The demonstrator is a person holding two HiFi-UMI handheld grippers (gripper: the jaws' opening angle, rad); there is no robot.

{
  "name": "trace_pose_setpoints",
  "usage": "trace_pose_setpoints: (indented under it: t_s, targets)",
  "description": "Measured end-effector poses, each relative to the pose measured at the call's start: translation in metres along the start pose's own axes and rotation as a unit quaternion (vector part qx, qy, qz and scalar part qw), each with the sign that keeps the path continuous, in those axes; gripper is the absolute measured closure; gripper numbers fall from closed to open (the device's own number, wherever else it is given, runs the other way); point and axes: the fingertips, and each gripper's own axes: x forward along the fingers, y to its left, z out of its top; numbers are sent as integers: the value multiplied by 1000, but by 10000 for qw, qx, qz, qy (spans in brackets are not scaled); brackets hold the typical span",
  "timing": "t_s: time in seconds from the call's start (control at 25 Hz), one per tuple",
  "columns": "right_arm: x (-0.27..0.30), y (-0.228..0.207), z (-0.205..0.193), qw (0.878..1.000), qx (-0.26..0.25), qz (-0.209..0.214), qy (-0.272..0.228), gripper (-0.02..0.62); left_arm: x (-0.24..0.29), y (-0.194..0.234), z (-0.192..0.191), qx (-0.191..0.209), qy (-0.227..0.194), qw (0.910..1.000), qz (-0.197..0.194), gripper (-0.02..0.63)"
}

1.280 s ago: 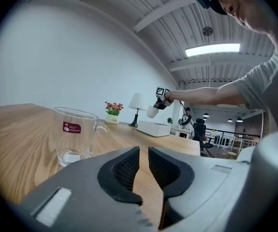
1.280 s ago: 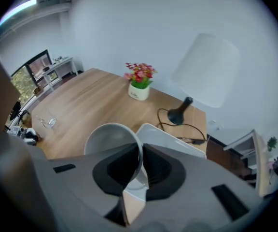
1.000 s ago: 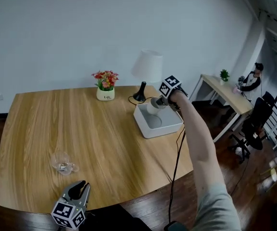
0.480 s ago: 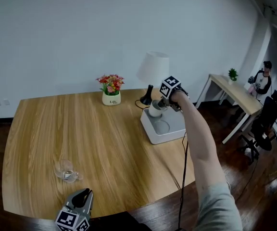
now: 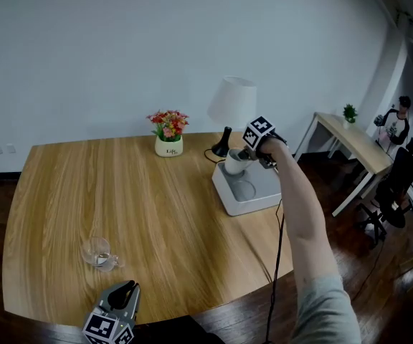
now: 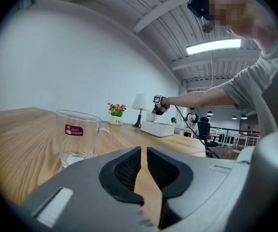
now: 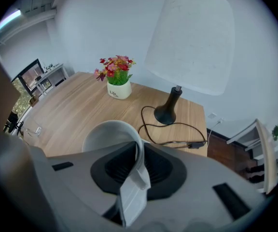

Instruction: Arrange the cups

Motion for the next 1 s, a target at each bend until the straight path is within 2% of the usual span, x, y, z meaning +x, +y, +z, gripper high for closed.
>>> trace_pose_setpoints:
  t_s: [0.16,0.28,0.36,0.44,0.52,0.56,0.68,0.72,0.76,0.8,0.84,0.92,1.0]
  targets:
    - [-12,2,6,9998,-17,64,-213,526,1,-1,-1,6,-17,10000,-22,555]
    - [-36,-2,18,9981,-92,-105,-592,526,1,-2,0,-20,-32,10000,-53,555]
    - [-62,7,31,9926,-318,-159,-1157,529,1,-3,2,-47,-64,9999,-92,555]
    - [-95,42,50,9769,-598,118,-2050,528,1,-2,2,-84,-116,9998,-140,555]
    - [-135,98,61,9450,-763,678,-3107,528,1,-2,2,-101,-154,9996,-203,555]
    - [-156,130,61,9217,-795,981,-3667,528,1,-2,3,-100,-172,9995,-232,555]
    - [-211,227,35,8329,-716,1838,-5171,564,0,-4,3,-97,-244,9992,-302,558]
    - [-221,261,17,8057,-671,2079,-5506,564,-1,-7,2,-86,-248,9991,-338,558]
    - [-224,295,-4,7837,-666,2279,-5740,563,-1,-9,1,-65,-236,9990,-379,558]
    - [-221,329,-25,7683,-725,2411,-5885,565,-2,-11,-1,-30,-215,9989,-425,558]
    - [-214,360,-46,7594,-860,2455,-5964,565,-2,-14,-2,12,-192,9987,-476,558]
    - [-196,414,-80,7495,-1241,2357,-6061,563,-1,-17,-2,76,-169,9982,-579,558]
    - [-179,449,-103,7438,-1405,2242,-6138,564,0,-18,0,55,-198,9977,-649,558]
